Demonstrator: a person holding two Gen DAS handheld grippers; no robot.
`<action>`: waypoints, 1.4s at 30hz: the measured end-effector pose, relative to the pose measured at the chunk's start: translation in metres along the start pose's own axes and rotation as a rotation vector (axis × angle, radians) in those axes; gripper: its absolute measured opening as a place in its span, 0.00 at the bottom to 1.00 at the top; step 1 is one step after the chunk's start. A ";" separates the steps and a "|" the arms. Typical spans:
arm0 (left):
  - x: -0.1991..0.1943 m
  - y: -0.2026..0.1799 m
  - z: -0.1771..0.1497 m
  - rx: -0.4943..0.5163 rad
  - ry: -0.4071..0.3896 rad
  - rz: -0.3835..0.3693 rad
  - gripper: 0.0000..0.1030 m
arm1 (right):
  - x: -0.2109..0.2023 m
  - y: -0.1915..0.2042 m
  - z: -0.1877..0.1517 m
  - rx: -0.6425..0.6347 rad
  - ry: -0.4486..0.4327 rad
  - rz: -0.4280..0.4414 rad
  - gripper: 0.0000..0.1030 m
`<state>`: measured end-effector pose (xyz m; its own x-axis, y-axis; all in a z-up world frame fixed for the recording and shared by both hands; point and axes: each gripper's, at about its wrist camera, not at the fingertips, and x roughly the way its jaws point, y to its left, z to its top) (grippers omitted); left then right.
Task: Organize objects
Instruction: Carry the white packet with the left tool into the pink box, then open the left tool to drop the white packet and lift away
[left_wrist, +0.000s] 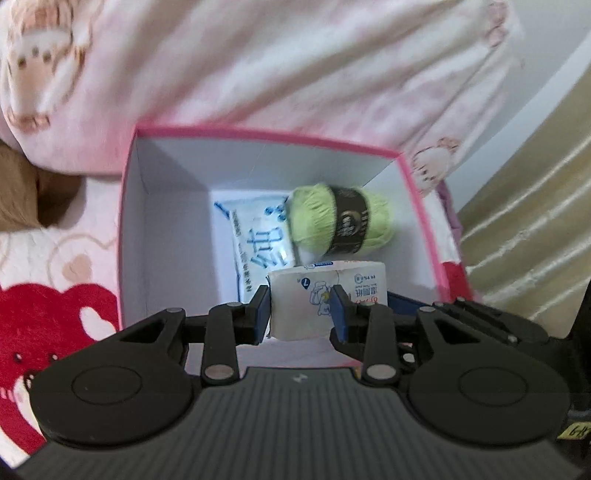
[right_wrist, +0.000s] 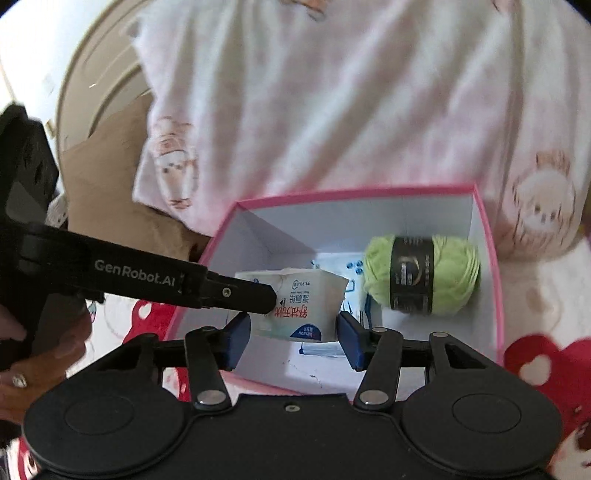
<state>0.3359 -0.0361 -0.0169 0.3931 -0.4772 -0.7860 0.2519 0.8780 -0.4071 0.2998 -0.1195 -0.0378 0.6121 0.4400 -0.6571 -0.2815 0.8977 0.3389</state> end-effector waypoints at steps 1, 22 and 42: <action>0.008 0.003 -0.001 -0.004 0.012 0.006 0.32 | 0.008 -0.004 -0.004 0.005 0.015 0.002 0.55; 0.042 0.014 -0.018 0.040 0.001 0.080 0.40 | 0.024 -0.019 -0.016 -0.045 0.075 -0.116 0.46; -0.114 -0.064 -0.031 0.291 -0.104 0.056 0.43 | -0.124 0.041 0.008 -0.182 0.019 -0.105 0.57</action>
<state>0.2472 -0.0363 0.0844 0.4977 -0.4430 -0.7457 0.4643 0.8622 -0.2024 0.2188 -0.1377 0.0628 0.6318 0.3424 -0.6954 -0.3467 0.9272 0.1415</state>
